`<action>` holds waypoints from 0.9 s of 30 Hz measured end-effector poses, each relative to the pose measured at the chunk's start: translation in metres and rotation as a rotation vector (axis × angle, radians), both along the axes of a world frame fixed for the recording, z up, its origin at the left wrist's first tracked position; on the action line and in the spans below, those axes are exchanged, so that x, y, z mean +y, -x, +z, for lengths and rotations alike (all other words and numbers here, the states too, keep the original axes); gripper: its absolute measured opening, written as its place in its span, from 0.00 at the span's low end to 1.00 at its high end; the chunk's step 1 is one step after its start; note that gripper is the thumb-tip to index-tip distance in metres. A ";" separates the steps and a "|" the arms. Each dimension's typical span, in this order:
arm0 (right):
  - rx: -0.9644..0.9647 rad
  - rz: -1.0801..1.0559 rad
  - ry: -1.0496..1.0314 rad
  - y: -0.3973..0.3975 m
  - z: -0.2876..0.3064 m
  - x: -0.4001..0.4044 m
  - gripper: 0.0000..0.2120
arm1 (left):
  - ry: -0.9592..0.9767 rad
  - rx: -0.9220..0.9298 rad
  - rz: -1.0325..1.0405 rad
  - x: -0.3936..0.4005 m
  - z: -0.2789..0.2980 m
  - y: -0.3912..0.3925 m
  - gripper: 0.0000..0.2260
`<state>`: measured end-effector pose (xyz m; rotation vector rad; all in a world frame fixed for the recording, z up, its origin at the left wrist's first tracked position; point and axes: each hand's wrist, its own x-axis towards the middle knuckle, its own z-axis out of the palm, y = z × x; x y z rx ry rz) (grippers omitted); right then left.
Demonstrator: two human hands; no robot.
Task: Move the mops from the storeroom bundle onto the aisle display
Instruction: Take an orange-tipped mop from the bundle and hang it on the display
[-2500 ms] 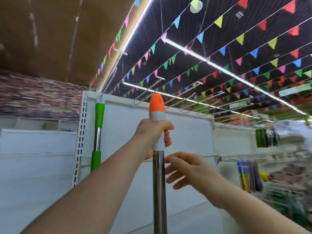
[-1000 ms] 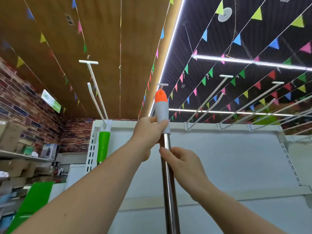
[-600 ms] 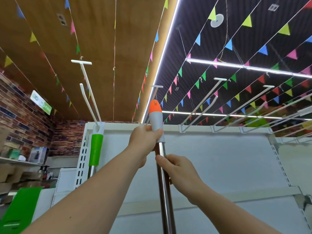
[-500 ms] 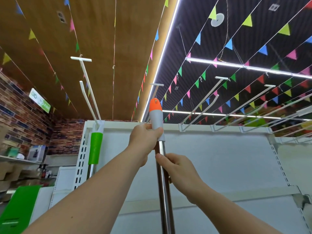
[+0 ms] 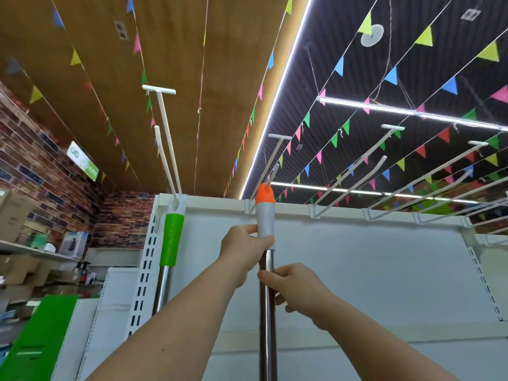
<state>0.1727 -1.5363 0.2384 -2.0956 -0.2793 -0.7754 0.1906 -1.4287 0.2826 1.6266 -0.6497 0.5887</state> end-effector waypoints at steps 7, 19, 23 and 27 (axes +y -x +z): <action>-0.043 -0.155 0.087 -0.026 0.001 0.008 0.14 | -0.049 -0.039 0.122 0.000 -0.001 -0.024 0.19; -0.010 -0.125 0.023 -0.056 -0.001 0.001 0.17 | -0.092 -0.017 0.194 -0.002 0.001 -0.049 0.20; -0.015 -0.146 0.033 -0.062 -0.002 0.000 0.18 | -0.090 -0.022 0.212 -0.006 0.000 -0.053 0.19; -0.029 -0.165 0.072 -0.066 -0.004 0.001 0.14 | -0.087 -0.023 0.224 -0.010 -0.002 -0.054 0.19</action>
